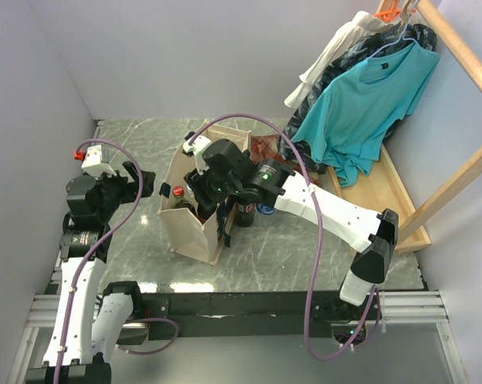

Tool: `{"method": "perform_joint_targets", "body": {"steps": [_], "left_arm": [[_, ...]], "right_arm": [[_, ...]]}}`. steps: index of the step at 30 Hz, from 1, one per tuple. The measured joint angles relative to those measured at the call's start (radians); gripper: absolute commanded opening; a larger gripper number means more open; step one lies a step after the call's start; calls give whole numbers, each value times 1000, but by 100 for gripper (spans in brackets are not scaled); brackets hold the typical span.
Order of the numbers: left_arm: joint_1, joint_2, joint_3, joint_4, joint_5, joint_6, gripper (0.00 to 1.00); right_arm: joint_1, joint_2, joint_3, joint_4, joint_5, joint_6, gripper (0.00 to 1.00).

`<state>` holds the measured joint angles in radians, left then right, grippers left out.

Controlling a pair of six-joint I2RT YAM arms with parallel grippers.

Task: Take the beverage out of the canvas bag
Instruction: Take out the drink from the canvas bag.

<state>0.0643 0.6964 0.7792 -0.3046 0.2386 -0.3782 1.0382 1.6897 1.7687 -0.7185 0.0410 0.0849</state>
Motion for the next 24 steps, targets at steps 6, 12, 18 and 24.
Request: {"method": "perform_joint_targets", "body": {"steps": [6,12,18,24], "left_arm": [[0,0,0,0,0,0,96],[0,0,0,0,0,0,96],[0,0,0,0,0,0,96],[0,0,0,0,0,0,96]], "right_arm": [[0,2,0,0,-4,-1,55],[0,13,11,-2,-8,-2,56],[0,18,13,-2,-8,-2,57],[0,18,14,-3,-8,-5,47]]}}
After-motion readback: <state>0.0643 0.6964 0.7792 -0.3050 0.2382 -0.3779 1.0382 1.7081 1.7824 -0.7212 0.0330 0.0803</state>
